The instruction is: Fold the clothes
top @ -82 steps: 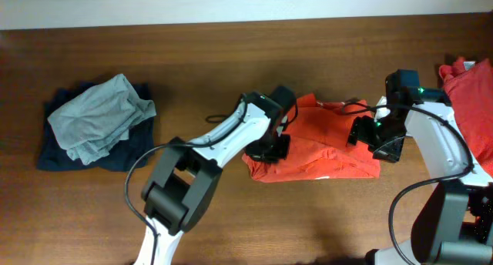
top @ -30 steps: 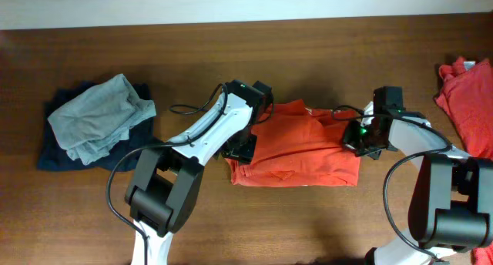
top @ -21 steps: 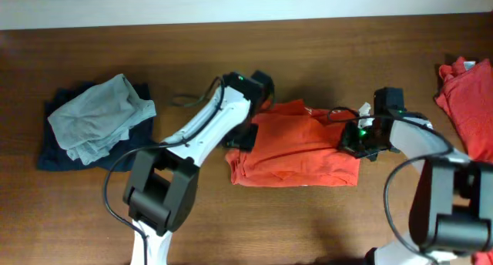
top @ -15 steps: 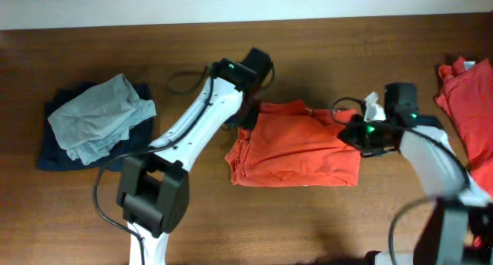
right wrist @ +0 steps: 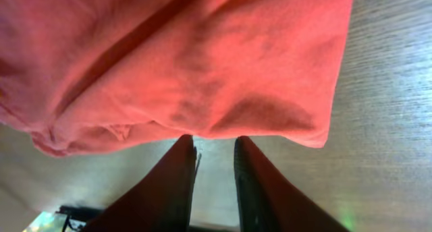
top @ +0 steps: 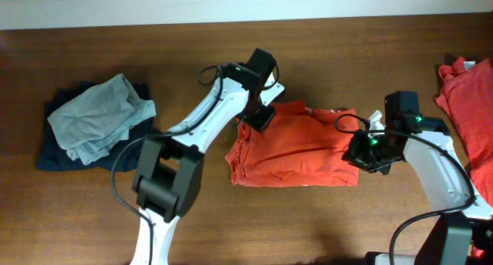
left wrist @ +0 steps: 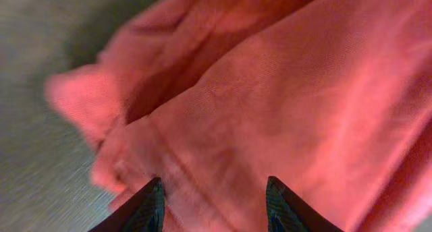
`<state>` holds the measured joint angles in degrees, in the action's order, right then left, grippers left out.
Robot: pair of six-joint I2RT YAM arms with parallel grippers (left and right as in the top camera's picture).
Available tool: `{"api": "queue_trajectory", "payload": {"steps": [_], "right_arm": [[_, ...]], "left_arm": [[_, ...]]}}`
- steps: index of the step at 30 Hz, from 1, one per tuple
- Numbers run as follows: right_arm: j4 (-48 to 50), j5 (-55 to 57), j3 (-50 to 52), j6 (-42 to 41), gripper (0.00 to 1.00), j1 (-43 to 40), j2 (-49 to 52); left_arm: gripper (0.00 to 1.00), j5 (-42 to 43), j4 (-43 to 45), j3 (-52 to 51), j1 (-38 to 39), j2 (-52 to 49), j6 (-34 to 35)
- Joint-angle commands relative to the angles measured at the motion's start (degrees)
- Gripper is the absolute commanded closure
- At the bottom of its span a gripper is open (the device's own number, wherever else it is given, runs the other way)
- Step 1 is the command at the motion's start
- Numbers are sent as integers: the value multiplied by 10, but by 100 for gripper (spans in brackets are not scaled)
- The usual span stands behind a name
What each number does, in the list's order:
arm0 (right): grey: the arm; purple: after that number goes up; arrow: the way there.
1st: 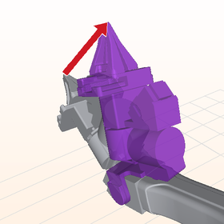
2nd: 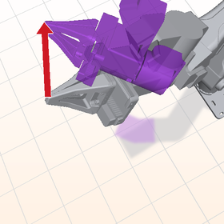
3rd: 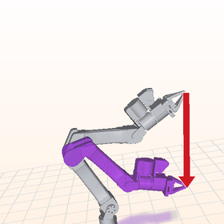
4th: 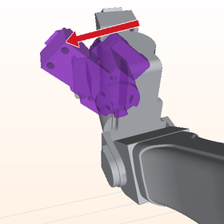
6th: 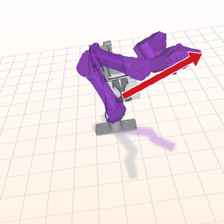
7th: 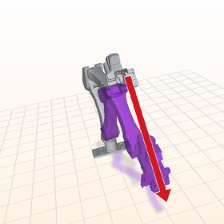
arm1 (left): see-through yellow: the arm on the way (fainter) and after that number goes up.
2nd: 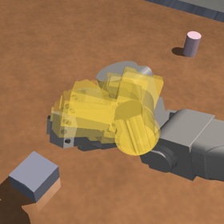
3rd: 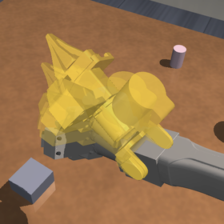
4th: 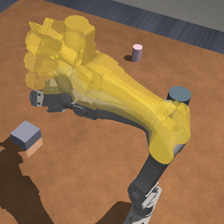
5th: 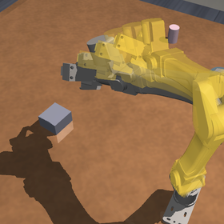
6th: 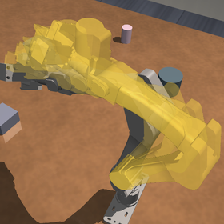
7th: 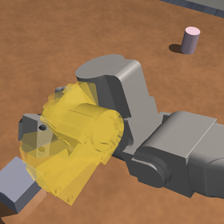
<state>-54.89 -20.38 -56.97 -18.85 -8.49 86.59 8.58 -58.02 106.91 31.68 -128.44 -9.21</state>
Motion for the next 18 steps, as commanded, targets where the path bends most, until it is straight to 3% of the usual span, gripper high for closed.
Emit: {"api": "queue_trajectory", "payload": {"steps": [1,7,13,18], "right_arm": [[-2,17,-2,-3,75,-2,3],[-5,17,-2,-3,75,-2,7],[3,36,-2,-3,74,-2,28],[18,44,11,-3,75,-2,58]], "left_arm": [[52,17,6,-3,-1,-16,-39],[66,15,18,-3,-5,-24,-44],[98,10,19,-3,-9,-24,-44],[99,-9,18,-3,-26,-24,-39]]}}
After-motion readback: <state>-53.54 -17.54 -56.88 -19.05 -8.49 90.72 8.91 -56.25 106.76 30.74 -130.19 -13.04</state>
